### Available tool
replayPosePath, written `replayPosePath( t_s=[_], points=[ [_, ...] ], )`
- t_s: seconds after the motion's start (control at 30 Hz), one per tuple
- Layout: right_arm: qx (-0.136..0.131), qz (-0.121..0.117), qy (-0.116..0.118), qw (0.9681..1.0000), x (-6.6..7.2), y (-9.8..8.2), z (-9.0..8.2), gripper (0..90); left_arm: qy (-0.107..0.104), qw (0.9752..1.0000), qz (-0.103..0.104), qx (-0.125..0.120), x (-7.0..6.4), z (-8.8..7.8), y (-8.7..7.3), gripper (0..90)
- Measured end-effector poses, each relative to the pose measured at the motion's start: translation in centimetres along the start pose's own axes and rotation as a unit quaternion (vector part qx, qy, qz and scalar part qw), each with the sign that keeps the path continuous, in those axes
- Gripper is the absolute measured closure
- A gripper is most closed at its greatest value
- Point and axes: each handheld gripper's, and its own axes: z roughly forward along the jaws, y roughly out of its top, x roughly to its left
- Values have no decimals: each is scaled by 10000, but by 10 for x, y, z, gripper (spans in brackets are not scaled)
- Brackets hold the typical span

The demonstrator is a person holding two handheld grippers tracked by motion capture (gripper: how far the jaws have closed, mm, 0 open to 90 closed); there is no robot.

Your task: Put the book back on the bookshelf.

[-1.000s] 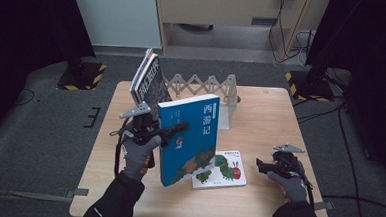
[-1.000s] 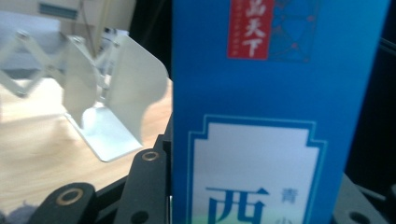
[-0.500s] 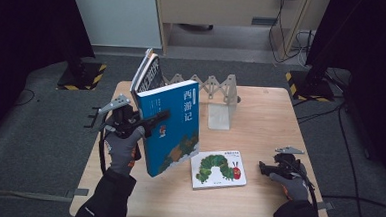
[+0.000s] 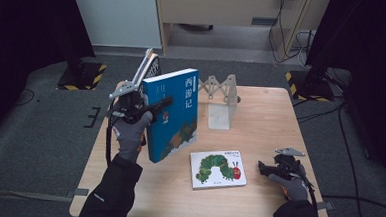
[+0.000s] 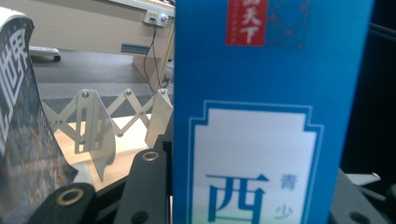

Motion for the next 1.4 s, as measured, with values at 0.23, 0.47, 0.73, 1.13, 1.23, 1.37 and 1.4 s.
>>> replayPosePath(
  t_s=[0.23, 0.47, 0.73, 1.13, 1.23, 1.37, 1.4],
  points=[
    [-66, -1, 9, 10000, 0, -1, 1, 48, 128, 9999, -58, 24, 2, 22, 13, 609],
    [-66, -1, 14, 10000, 0, -1, 1, 48, 345, 9994, 57, 26, 2, 45, 28, 609],
    [-71, -25, 20, 10000, -1, -1, 1, 48, 694, 9970, 315, -92, 5, 69, 40, 608],
    [-75, -29, 21, 10000, -1, -1, 1, 48, 996, 9948, 197, -11, 25, 103, 41, 607],
    [-72, -12, 20, 10000, 0, -1, 1, 48, 1030, 9946, 122, -51, 31, 111, 40, 608],
    [-73, -15, 19, 10000, 0, -1, 1, 48, 1169, 9930, 181, -27, 35, 121, 38, 608],
    [-76, -30, 20, 10000, -1, -1, 1, 48, 1221, 9922, 246, 20, 35, 124, 39, 608]
  ],
)
